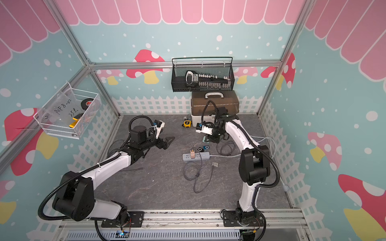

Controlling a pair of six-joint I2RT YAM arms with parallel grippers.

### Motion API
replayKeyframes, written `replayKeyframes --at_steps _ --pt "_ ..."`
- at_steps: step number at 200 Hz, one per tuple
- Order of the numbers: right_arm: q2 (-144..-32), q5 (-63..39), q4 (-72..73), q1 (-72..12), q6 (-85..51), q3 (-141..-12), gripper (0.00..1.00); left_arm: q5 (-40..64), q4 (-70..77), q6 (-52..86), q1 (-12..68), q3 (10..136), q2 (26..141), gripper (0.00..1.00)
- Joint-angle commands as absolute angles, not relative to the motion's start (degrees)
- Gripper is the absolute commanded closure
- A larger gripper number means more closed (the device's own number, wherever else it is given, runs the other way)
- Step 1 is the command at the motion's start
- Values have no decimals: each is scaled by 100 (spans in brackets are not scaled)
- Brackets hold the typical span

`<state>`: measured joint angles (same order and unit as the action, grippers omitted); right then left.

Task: Charge mp3
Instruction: Insert the plug into the socket.

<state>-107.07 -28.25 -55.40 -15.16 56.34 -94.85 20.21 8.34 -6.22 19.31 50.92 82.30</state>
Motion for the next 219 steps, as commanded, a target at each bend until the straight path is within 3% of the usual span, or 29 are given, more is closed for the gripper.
replayKeyframes --at_steps 1,219 --pt "-10752 -3305 -5432 -1655 6214 -9439 100 2100 730 -608 1942 5019 8240 4" --pt "-11590 -2635 -5757 -2148 6608 -9249 100 1990 571 -659 1942 4731 8027 5"
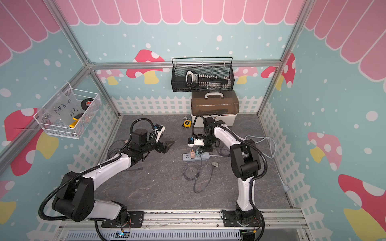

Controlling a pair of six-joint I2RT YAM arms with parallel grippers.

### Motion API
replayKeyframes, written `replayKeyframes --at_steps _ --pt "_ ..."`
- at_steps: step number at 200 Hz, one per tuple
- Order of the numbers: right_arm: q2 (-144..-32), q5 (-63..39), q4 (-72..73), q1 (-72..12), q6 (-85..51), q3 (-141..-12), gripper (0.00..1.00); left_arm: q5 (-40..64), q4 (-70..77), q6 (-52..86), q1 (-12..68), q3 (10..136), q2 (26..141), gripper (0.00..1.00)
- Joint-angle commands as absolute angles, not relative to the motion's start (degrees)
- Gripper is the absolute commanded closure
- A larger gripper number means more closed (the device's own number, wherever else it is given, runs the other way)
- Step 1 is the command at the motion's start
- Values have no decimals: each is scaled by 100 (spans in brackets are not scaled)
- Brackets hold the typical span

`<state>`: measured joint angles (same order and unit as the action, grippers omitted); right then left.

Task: Charge mp3
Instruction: Insert the plug into the socket.

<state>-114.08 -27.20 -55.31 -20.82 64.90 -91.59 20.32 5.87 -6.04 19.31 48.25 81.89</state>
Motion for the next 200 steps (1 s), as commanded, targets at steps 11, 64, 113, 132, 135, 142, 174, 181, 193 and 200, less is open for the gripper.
replayKeyframes --at_steps 11,64,113,132,135,142,174,181,193,200 --pt "-11634 -2593 -5740 -2175 6542 -9285 100 1990 591 -674 1942 4709 8016 5" --pt "-11797 -2654 -5756 -2290 6357 -9458 100 1942 581 -747 1936 4669 8009 6" --pt "-11902 -2244 -5871 -2351 6324 -9493 100 1929 581 -817 1914 4649 7986 6" --pt "-11989 -2061 -5946 -2411 6172 -9653 100 1957 585 -826 1907 4665 7998 6" --pt "-12015 -2039 -5969 -2423 6144 -9692 100 1960 582 -826 1907 4674 8002 5" --pt "-12074 -1976 -6019 -2464 6078 -9774 100 1968 578 -826 1907 4684 8011 5" --pt "-12358 -1705 -6139 -2602 5895 -9945 100 2016 605 -833 1903 4711 8053 6" --pt "-12412 -1673 -6143 -2599 5860 -9941 100 2033 623 -831 1907 4710 8061 5" --pt "-12516 -1610 -6167 -2601 5797 -9947 100 2038 619 -835 1905 4711 8063 5" --pt "-12558 -1604 -6188 -2601 5798 -9958 100 2038 622 -835 1907 4702 8053 6"
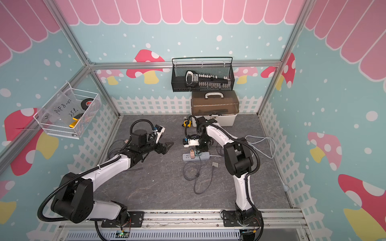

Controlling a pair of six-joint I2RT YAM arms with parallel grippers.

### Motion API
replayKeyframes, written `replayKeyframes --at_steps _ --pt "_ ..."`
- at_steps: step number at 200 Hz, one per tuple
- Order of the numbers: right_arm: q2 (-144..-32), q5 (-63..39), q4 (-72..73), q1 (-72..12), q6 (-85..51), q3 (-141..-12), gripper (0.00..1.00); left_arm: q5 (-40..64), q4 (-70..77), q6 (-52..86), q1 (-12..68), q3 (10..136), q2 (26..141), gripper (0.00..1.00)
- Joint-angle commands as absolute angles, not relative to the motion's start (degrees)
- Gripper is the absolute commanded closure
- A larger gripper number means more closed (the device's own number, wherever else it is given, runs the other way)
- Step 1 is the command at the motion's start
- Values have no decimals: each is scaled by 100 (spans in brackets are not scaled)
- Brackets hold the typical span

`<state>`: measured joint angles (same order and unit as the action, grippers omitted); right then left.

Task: Charge mp3
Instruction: Insert the plug into the socket.

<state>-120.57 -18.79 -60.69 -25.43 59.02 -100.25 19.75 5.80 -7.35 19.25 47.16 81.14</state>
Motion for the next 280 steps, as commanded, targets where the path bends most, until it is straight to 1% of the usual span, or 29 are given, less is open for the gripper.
replayKeyframes --at_steps 1,35,85,134,162,194,258,280 --pt "-12554 -1602 -6188 -2601 5791 -9958 100 2039 623 -831 1907 4698 8052 6" --pt "-12599 -1555 -6147 -2635 5657 -9871 100 2039 617 -844 1904 4682 8029 6" --pt "-12270 -1662 -5467 -2572 5884 -8701 100 2082 598 -835 1907 4614 7972 6" --pt "-12605 -1515 -5559 -2548 5682 -8832 100 2175 518 -756 1914 4693 7987 6" --pt "-12436 -1736 -5397 -2558 5385 -8767 100 2153 440 -723 1925 4693 7932 6" --pt "-12212 -1944 -5192 -2743 4805 -9173 100 1917 570 -612 1923 4623 7812 6" --pt "-12759 -1843 -4918 -3162 3683 -10394 100 1465 585 -457 1796 4642 7619 6" --pt "-12870 -1861 -4838 -3275 3601 -10709 100 1282 648 -457 1721 4556 7498 6"
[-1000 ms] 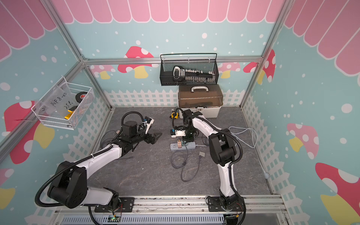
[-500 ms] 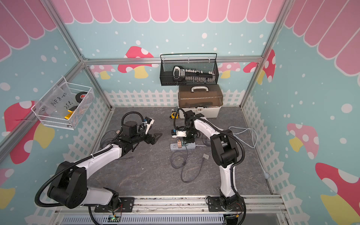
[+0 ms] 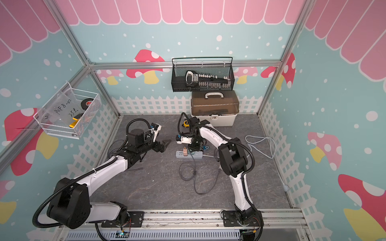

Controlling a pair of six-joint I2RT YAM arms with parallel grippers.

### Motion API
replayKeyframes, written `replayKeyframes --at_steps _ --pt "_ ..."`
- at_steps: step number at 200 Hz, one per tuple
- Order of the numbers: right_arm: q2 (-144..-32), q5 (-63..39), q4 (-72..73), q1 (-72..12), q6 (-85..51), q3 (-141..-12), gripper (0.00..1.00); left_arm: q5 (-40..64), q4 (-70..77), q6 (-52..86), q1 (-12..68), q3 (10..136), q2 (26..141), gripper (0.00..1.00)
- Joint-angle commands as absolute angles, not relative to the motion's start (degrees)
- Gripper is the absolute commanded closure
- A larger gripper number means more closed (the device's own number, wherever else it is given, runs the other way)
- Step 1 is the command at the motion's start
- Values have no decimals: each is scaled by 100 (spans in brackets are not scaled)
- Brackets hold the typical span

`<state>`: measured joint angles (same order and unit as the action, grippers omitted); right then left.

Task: Charge mp3
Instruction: Insert the plug into the socket.

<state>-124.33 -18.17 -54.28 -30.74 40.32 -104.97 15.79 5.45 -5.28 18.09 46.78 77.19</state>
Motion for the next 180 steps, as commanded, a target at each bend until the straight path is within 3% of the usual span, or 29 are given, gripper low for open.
replayKeyframes --at_steps 1,52,91,135,180 --pt "-12882 -1858 -4831 -3281 3598 -10725 100 1269 649 -457 1717 4550 7493 6" --pt "-13586 -1719 -4833 -3531 3028 -11939 96 1129 738 -452 1454 4518 7413 5" --pt "-13765 -1568 -4828 -3648 2819 -12248 74 1144 633 -587 1433 4546 7311 5" --pt "-13035 -1096 -4504 -3555 2945 -11675 47 1397 416 -698 1444 4723 7224 5" --pt "-12364 -818 -4601 -3380 3199 -11400 38 1533 216 -875 1587 5002 7224 6"
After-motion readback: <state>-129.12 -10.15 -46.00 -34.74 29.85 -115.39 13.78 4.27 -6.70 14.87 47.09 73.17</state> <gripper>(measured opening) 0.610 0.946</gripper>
